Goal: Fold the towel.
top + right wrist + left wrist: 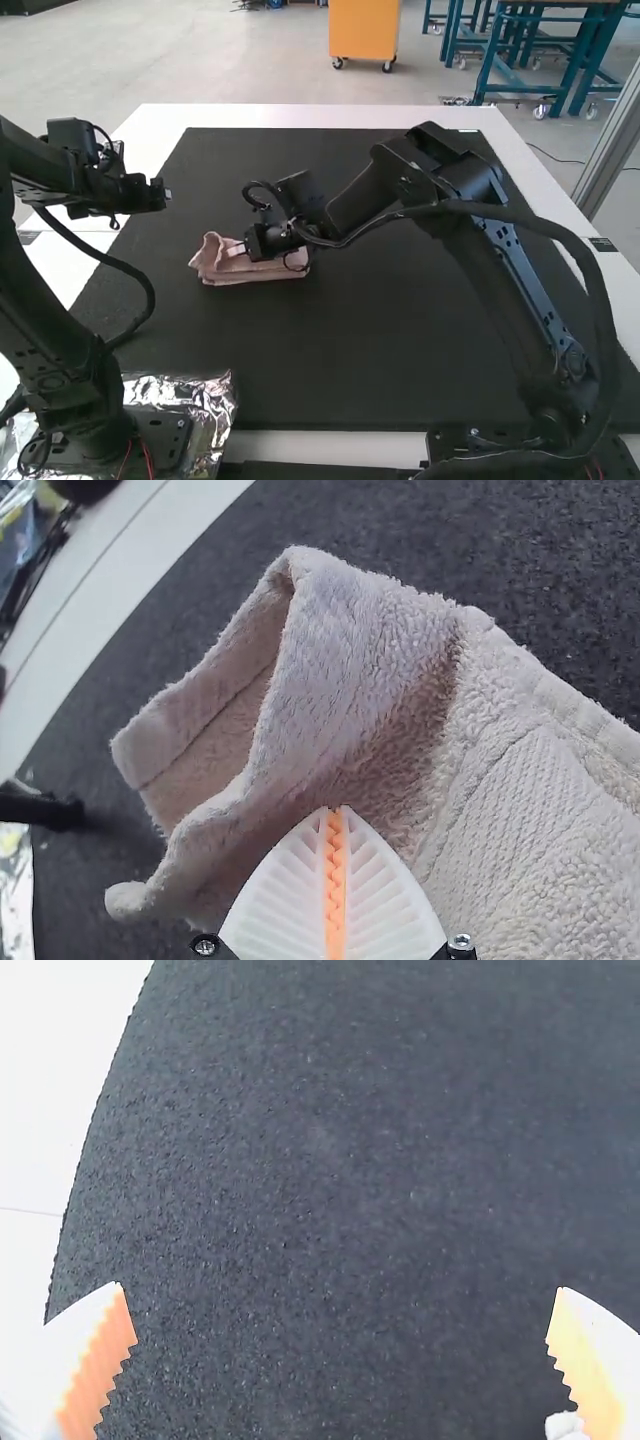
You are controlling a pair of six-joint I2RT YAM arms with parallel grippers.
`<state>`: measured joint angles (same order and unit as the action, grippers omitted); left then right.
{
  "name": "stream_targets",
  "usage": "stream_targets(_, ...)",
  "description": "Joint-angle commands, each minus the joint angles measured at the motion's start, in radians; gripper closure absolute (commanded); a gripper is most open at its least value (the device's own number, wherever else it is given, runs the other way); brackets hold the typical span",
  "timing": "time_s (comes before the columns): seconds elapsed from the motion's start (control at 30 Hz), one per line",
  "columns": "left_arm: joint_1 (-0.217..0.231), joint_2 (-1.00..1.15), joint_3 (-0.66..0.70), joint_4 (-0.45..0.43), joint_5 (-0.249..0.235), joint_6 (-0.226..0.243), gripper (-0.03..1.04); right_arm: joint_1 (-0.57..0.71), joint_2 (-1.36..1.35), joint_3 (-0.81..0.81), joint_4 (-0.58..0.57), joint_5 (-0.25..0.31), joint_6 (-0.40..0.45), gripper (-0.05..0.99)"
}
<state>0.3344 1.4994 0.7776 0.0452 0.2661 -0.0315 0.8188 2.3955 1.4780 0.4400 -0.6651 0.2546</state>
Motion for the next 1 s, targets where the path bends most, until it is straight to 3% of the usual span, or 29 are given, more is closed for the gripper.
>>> stream_targets(0.0,0.0,-0.025,-0.015,0.013,0.019,-0.011,0.04,0.023,0.01,0.045,0.014,-0.036,0.008,0.96)
stream_targets(0.8,0.0,-0.031,-0.003,0.015,0.03,-0.021,0.04,0.008,0.093,0.146,0.025,-0.039,0.032,0.96)
stream_targets(0.97,-0.034,-0.045,0.037,-0.021,0.033,-0.048,0.04,-0.038,-0.006,0.137,-0.044,-0.039,0.034,0.95)
